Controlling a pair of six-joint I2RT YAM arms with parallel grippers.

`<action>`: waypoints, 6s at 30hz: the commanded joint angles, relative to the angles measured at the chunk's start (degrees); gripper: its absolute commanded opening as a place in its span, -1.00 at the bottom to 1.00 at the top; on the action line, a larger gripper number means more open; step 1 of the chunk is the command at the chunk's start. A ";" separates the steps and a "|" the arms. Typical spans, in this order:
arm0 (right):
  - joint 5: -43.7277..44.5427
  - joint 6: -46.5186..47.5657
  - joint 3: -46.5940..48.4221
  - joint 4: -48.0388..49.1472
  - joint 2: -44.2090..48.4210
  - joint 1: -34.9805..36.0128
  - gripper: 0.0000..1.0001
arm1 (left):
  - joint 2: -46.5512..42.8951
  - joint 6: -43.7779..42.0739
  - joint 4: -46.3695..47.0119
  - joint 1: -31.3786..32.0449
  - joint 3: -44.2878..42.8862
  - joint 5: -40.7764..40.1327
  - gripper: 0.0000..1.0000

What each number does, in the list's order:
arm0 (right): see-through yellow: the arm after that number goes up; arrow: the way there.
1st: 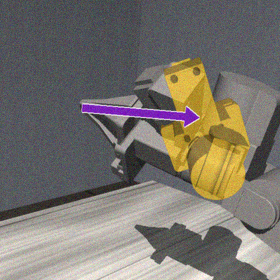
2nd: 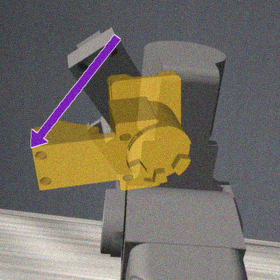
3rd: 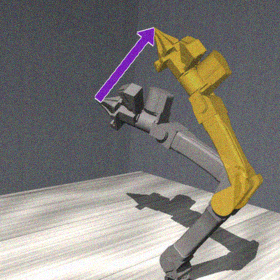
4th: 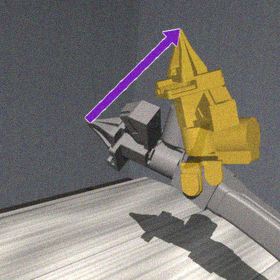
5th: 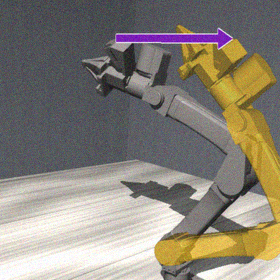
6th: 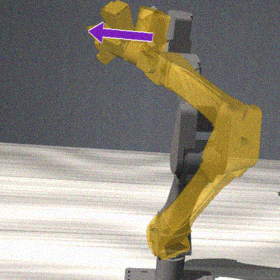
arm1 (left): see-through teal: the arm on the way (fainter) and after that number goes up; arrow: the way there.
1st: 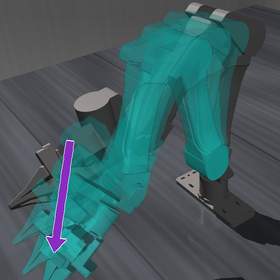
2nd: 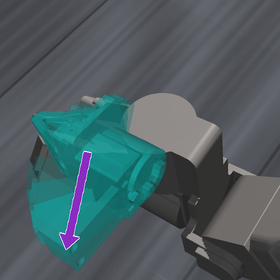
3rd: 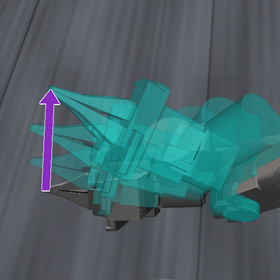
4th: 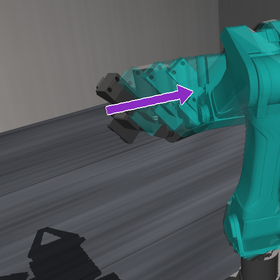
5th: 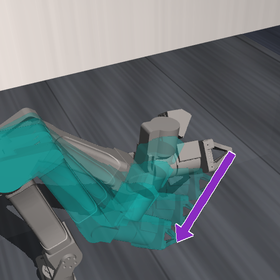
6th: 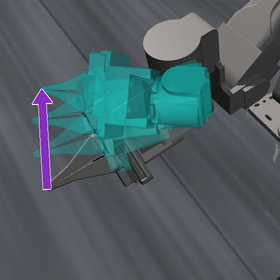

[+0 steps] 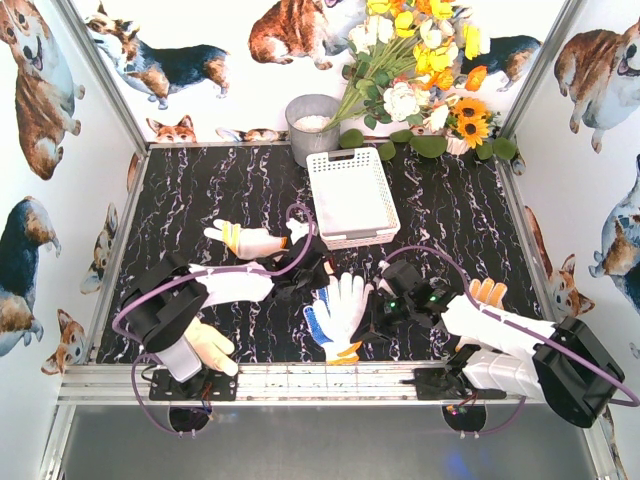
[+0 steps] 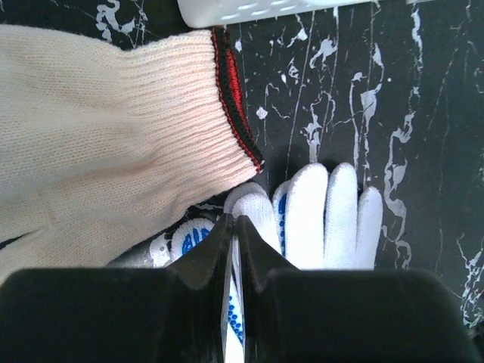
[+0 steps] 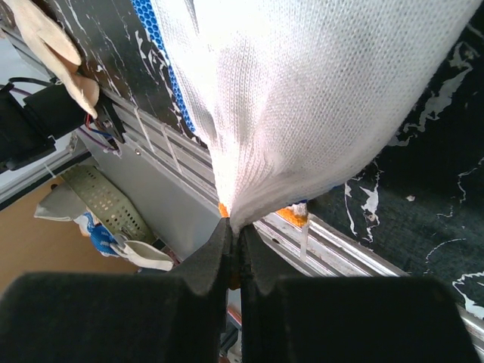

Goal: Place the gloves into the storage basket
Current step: Pair the glove with the glove.

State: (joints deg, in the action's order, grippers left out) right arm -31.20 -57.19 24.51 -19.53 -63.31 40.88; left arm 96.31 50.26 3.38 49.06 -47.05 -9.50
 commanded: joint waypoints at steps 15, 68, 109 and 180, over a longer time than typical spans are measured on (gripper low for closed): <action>0.70 0.15 3.66 0.99 3.15 1.19 -1.00 | -7.75 -2.39 -5.37 0.26 -0.37 -5.71 -1.00; 2.54 -0.91 4.32 5.73 -8.73 7.67 -1.00 | -8.69 0.01 -8.00 0.25 3.28 -9.40 -1.00; 10.09 10.02 13.33 -14.95 -5.18 8.25 -0.07 | -12.02 -5.05 -14.65 0.40 1.24 -8.71 -0.07; 25.66 10.73 16.89 -3.76 -7.37 -2.88 -0.12 | -13.35 0.25 -10.77 1.92 -1.76 -5.89 -0.37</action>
State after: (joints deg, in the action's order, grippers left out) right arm -8.86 -47.46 40.64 -34.33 -71.18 40.62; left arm 80.29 54.19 -14.02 53.63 -46.59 -16.93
